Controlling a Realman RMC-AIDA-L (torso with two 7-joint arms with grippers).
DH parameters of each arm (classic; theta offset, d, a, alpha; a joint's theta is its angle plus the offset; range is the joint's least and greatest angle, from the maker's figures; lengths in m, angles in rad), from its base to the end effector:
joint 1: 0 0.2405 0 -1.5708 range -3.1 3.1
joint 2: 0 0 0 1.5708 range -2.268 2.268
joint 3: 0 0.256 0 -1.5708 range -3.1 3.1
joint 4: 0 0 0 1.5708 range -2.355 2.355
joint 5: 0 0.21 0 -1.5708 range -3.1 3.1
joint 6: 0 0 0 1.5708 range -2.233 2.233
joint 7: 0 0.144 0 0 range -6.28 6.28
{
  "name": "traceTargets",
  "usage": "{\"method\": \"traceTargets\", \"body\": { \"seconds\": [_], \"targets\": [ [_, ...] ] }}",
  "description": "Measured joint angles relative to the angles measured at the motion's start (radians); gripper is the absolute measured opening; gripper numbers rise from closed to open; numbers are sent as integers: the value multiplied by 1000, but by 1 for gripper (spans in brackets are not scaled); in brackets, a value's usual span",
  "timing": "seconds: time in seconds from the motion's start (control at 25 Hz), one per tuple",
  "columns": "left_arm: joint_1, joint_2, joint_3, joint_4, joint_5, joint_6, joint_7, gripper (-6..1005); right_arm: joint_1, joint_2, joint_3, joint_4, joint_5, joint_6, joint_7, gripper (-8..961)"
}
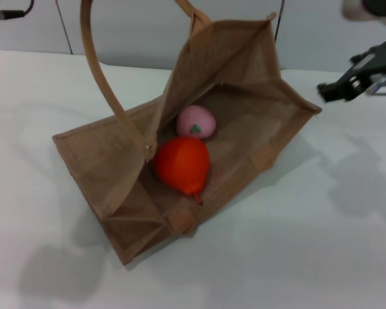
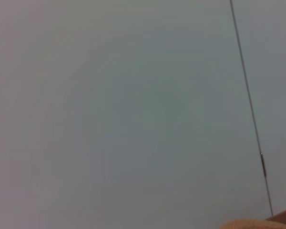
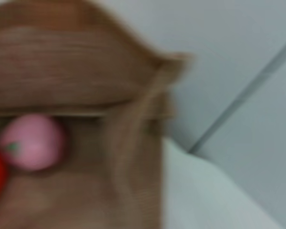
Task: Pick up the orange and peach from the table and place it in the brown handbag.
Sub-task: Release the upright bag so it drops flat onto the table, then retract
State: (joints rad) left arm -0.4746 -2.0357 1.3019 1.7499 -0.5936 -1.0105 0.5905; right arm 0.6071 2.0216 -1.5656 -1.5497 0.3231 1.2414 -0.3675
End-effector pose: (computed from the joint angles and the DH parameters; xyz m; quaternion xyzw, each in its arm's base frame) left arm -0.1072 0.4006 0.1164 -0.8560 -0.1679 -0.0842 0.4817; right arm 0.1288 0.3988 0.0326 -0.8861 0.2149 -0.1232 0.3917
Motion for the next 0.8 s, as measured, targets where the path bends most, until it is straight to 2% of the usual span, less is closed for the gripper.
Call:
{"method": "traceTargets", "body": {
  "seconds": [0.28,0.52,0.68,0.8],
  "targets": [
    [-31,-1,12,-36,-66,9,-2,158,-28,-2,111,44,-10,-101,0,774],
    [-55,4,29,-40,-207,-12,52,288,1,-3,115,105,-13,-113,-3,774],
    [-57,5,19,-44,-372,-52,157,374,20,-3,112,136,-11,-126,-3,774],
    [-54,6,5,-60,-489,-84,242,524,25,-3,113,150,-11,-129,-4,774]
  ]
}}
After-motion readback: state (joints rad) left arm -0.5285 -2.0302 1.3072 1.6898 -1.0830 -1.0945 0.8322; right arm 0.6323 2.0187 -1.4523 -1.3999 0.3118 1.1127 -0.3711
